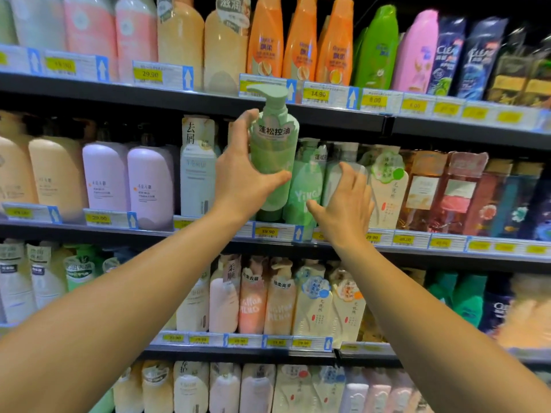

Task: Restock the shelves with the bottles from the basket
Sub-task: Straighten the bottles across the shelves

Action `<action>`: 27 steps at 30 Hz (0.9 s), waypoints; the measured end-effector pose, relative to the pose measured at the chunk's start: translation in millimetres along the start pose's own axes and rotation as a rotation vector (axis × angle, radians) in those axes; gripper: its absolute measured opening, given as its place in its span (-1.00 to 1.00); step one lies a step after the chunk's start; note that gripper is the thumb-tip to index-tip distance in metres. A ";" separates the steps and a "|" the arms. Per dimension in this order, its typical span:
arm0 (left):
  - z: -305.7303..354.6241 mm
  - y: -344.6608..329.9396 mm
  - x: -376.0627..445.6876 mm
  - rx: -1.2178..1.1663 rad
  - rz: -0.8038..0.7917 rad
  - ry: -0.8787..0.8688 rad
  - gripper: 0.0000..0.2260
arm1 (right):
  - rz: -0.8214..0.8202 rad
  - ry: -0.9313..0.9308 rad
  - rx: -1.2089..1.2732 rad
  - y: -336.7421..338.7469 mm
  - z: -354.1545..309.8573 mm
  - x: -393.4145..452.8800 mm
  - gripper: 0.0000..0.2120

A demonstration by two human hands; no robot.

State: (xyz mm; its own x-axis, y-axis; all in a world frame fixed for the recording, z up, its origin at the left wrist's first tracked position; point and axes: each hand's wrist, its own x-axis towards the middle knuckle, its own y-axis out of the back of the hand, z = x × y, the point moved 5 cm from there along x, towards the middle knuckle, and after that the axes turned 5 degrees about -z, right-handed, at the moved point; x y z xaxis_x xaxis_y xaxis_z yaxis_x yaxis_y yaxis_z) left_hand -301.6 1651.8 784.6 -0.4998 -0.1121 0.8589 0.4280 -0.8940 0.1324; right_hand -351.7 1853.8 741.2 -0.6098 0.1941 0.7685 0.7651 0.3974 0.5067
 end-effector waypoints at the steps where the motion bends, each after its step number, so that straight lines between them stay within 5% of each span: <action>1: -2.2 -5.7 -0.3 0.025 -0.001 0.005 -0.17 | 0.003 0.017 0.002 1.1 1.2 0.4 -0.15; 27: -38.1 -46.4 6.2 0.804 -0.046 0.062 -0.20 | 0.059 0.340 -0.061 12.1 -16.2 23.4 -0.32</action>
State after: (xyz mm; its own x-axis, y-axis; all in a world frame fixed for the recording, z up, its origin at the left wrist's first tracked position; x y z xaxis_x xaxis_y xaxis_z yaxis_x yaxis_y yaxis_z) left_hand -353.2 1676.1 764.9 -0.5611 -0.1276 0.8179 0.8048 -0.3150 0.5030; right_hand -353.4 1848.6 771.6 -0.4681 -0.0984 0.8782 0.8143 0.3378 0.4720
